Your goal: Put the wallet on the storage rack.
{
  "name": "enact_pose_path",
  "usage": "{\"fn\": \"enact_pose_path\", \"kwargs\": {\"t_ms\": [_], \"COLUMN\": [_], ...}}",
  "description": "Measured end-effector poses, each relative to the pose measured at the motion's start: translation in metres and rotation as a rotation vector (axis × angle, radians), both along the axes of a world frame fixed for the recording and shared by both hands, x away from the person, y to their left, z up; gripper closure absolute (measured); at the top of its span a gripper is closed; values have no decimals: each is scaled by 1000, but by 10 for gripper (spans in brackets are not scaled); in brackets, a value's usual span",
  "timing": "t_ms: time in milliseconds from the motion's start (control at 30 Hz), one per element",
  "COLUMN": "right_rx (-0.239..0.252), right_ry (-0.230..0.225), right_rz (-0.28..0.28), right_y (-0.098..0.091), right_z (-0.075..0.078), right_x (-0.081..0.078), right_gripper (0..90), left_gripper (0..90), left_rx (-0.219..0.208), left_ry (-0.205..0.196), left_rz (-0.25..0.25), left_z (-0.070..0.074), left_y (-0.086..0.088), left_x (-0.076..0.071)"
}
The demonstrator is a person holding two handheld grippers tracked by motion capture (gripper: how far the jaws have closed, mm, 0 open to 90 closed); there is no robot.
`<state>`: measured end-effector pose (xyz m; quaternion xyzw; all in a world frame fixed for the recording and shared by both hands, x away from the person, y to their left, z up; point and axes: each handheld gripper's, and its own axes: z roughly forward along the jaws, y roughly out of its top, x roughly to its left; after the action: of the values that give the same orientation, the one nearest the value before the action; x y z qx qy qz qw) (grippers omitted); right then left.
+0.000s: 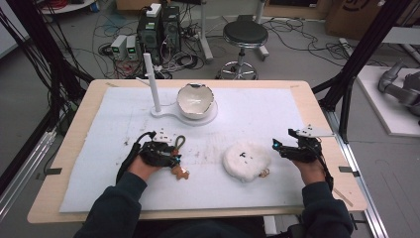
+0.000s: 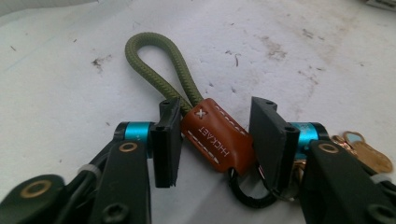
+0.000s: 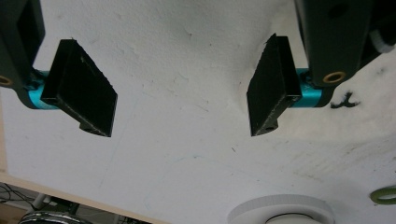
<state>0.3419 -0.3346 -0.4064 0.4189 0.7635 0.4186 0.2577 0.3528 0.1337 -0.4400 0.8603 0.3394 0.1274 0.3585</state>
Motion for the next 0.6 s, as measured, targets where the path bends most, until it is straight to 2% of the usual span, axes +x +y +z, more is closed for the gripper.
{"fn": "enact_pose_path", "kwargs": {"t_ms": [33,100,133,167,200,233,267,333,367,400,433,567,600], "right_rx": [0,-2,1,1,1,1,3,-3,-3,-7,-4,-1,-3], "right_ry": [0,-2,-1,-1,-3,-3,2,3,3,-1,1,-2,3], "right_rz": [0,4,1,1,1,1,-2,4,4,8,6,5,4], "right_y": [0,0,-1,-1,-1,-1,-1,0,0,0,0,-1,0], "right_z": [0,0,0,0,0,0,0,0,0,0,0,0,0], "right_x": [0,0,-1,-1,0,0,0,0,0,0,-1,0,0], "right_gripper": [248,249,249,249,249,249,249,250,250,253,253,253,254], "left_gripper": [385,353,365,367,369,379,395,466,466,527,579,600,635], "left_rx": [0,51,33,33,1,1,-51,-66,-47,-16,-16,-8,-18], "left_ry": [0,5,27,27,43,43,63,67,53,30,30,22,9], "left_rz": [0,113,191,191,234,234,257,268,270,253,253,175,115], "left_z": [0,3,5,5,4,4,2,1,1,1,1,1,0], "left_y": [0,-3,-2,-2,-2,-2,-1,-2,-4,-5,-5,-1,1], "left_x": [0,-3,-9,-9,-15,-15,-16,-16,-15,-15,-15,-11,-8]}}
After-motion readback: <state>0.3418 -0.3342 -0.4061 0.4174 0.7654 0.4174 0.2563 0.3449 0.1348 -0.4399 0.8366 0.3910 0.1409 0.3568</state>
